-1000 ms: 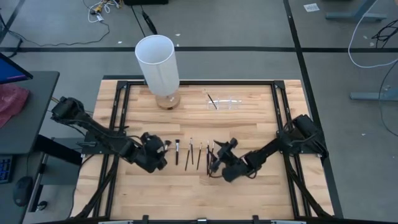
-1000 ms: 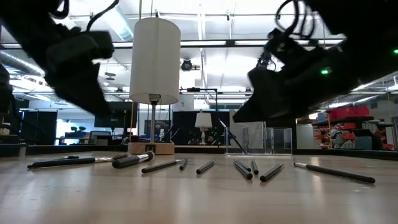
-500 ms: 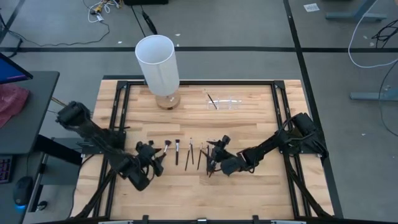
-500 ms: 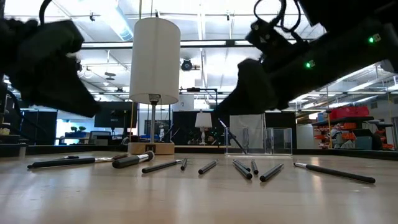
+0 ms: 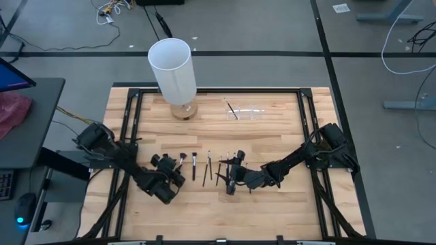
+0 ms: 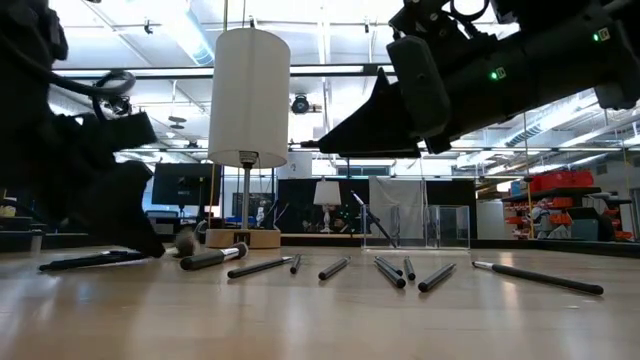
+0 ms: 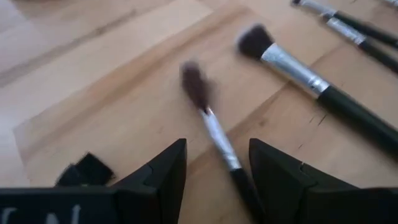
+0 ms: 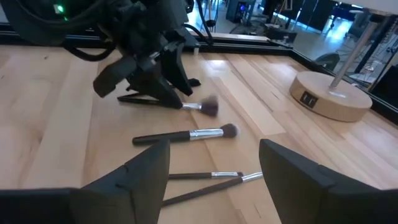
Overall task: Sort items
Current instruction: Put the highlighter brush into the transparent organizer
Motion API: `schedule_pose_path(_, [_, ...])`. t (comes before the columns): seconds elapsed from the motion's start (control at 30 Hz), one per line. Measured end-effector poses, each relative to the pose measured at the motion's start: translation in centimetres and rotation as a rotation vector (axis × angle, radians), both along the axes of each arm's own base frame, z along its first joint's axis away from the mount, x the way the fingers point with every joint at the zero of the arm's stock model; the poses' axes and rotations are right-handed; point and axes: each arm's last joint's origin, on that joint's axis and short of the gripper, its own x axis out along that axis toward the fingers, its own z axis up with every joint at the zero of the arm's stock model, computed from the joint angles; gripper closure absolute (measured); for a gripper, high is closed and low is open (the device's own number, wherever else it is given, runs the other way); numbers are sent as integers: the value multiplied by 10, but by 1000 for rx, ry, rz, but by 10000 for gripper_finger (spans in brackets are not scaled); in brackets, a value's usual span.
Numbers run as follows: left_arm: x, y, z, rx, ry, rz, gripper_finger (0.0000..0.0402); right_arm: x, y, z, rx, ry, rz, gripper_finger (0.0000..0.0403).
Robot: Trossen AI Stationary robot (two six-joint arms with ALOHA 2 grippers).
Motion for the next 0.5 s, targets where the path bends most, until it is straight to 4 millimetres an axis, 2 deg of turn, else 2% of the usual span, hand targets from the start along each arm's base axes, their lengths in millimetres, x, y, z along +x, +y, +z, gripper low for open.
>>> schedule_pose_path(0.37, [-4, 6, -8, -71, -10, 36, 226, -2, 5, 0, 1, -1, 14, 152])
schedule_pose_path(0.5, [-7, 7, -10, -77, -8, 34, 245, -3, 7, 0, -15, 6, 27, 152])
